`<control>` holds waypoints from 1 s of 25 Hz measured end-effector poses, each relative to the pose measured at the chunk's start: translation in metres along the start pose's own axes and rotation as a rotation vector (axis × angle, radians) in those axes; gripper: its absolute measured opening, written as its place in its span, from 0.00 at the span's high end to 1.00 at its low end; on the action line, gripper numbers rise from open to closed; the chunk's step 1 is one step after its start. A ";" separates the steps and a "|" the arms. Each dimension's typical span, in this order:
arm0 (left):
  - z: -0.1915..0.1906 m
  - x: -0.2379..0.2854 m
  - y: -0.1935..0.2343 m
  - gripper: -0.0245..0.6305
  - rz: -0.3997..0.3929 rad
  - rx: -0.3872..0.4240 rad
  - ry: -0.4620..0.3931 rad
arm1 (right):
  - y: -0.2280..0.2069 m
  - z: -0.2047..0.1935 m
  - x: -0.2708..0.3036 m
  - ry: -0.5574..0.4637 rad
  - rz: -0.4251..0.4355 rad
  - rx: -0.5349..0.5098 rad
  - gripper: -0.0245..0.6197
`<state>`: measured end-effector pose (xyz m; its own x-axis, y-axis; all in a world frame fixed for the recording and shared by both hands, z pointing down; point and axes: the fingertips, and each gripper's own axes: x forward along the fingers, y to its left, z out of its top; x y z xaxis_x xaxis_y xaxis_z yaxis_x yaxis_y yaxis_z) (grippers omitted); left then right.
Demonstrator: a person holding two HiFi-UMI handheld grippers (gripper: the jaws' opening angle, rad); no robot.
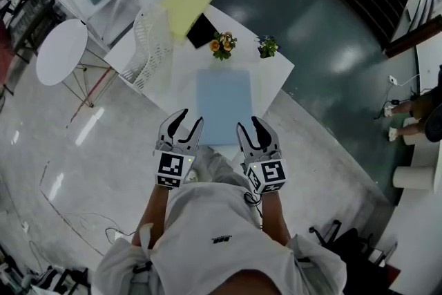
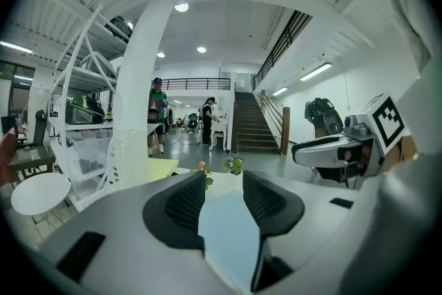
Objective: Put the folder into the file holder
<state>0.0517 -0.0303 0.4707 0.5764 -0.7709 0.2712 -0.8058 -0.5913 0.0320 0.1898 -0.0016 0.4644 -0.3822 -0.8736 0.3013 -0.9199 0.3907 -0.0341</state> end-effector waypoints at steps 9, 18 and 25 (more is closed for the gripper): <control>-0.009 0.069 -0.002 0.68 0.059 -0.037 0.086 | -0.067 -0.010 0.038 0.056 0.087 0.031 0.69; -0.032 0.125 0.005 0.68 0.145 -0.083 0.187 | -0.127 -0.038 0.074 0.131 0.165 0.074 0.69; -0.063 0.153 0.017 0.64 0.163 -0.115 0.287 | -0.149 -0.067 0.107 0.203 0.183 0.108 0.68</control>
<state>0.1178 -0.1431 0.5738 0.3904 -0.7451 0.5407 -0.9035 -0.4228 0.0697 0.2920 -0.1341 0.5655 -0.5276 -0.7109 0.4650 -0.8452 0.4941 -0.2037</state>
